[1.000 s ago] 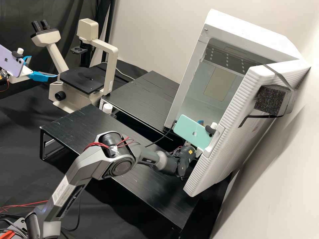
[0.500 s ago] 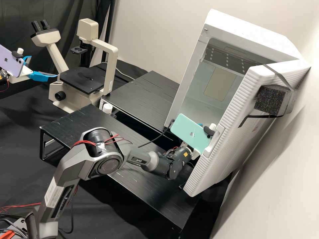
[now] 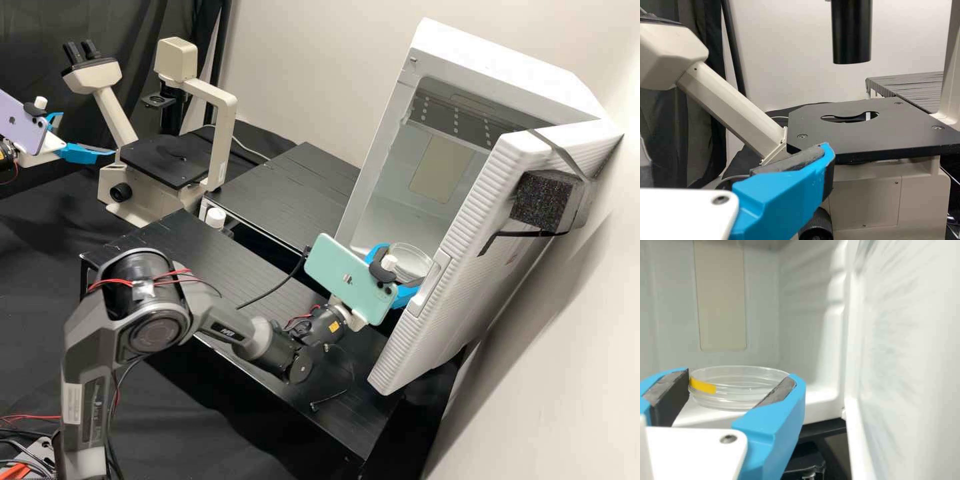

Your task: Take out the petri dish and place it under the microscope.

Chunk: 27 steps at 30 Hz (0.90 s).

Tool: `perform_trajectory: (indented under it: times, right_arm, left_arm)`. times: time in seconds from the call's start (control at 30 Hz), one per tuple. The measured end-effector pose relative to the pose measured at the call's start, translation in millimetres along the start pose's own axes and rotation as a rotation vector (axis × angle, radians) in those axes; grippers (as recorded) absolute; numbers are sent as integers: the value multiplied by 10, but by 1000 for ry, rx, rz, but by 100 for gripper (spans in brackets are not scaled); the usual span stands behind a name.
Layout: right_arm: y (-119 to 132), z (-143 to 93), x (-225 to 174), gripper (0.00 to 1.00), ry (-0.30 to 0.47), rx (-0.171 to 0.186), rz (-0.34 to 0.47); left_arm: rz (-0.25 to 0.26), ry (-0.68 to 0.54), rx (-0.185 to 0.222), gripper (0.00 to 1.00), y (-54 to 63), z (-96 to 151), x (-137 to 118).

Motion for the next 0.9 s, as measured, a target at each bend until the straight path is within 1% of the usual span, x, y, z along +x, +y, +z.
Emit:
perform_trajectory:
  times: [0.17, 0.37, 0.47, 0.57, 0.6, 0.7, 0.77, 0.9]
  right_arm:
    - [-39, -184, -379, 0, 96, 18, 41]
    - [-161, -418, -734, 0, 156, 12, -1]
    - [-313, -581, -888, 0, 208, 23, -59]
    - [-469, -742, -1011, 0, 265, 46, -115]
    - [-517, -788, -1039, 0, 285, 45, -133]
    - [-703, -965, -1124, 0, 362, 65, -211]
    - [-795, -1064, -1151, 0, 405, 67, -242]
    - [-960, -1268, -1197, 0, 473, 94, -280]
  left_arm:
    - [0, 0, 0, 100, 0, 0, 0]
    - [0, 0, 0, 100, 0, 0, 0]
    - [0, 0, 0, 100, 0, 0, 0]
    - [0, 0, 0, 100, 0, 0, 0]
    - [0, 0, 0, 100, 0, 0, 0]
    - [0, 0, 0, 100, 0, 0, 0]
    - [0, 0, 0, 100, 0, 0, 0]
    - [0, 0, 0, 100, 0, 0, 0]
